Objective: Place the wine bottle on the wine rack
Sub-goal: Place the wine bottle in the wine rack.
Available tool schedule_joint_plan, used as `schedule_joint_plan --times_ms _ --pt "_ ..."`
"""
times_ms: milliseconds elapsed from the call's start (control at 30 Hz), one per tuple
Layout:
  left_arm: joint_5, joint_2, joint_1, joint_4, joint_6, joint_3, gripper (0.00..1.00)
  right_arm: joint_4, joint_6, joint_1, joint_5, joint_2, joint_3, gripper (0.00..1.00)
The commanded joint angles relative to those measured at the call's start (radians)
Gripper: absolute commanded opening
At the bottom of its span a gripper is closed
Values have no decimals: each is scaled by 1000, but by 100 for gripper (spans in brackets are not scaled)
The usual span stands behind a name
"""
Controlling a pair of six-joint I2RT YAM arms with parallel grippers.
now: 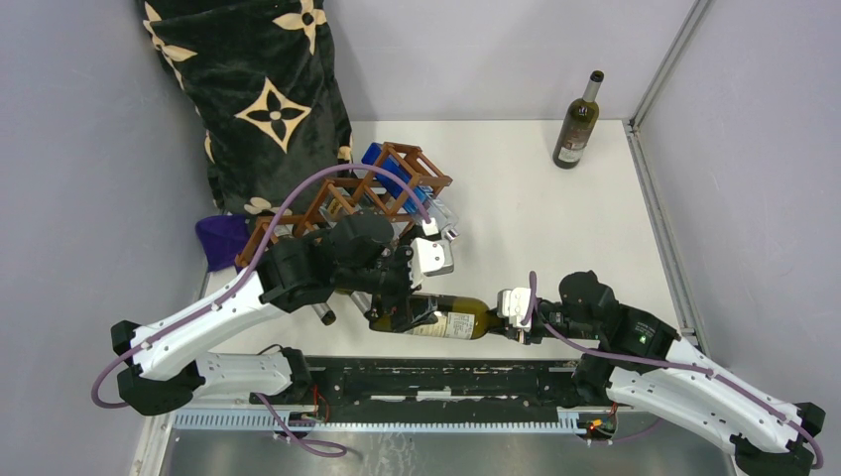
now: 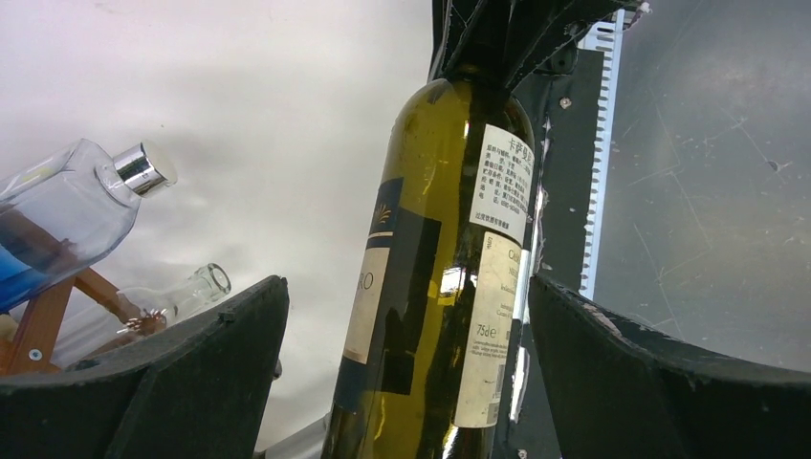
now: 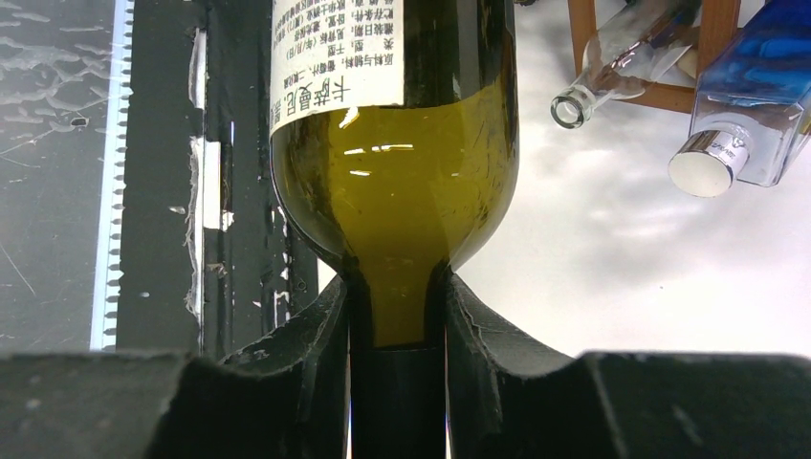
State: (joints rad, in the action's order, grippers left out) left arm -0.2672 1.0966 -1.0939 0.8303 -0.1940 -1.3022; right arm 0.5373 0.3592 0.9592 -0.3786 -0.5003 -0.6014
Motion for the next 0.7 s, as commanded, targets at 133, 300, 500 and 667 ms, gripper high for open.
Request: schedule_joint_plan --times_ms 133,300,500,667 --pt "-14 -5 18 -49 37 -39 100 -204 -24 -2 -32 27 -23 0" --pt "41 -23 25 -99 85 -42 100 -221 -38 -3 -15 37 -18 0" --pt "280 -111 30 -271 203 -38 100 -285 -78 -2 9 15 -29 0" --pt "591 -193 30 -420 201 5 100 -380 -161 -1 78 -42 -39 0"
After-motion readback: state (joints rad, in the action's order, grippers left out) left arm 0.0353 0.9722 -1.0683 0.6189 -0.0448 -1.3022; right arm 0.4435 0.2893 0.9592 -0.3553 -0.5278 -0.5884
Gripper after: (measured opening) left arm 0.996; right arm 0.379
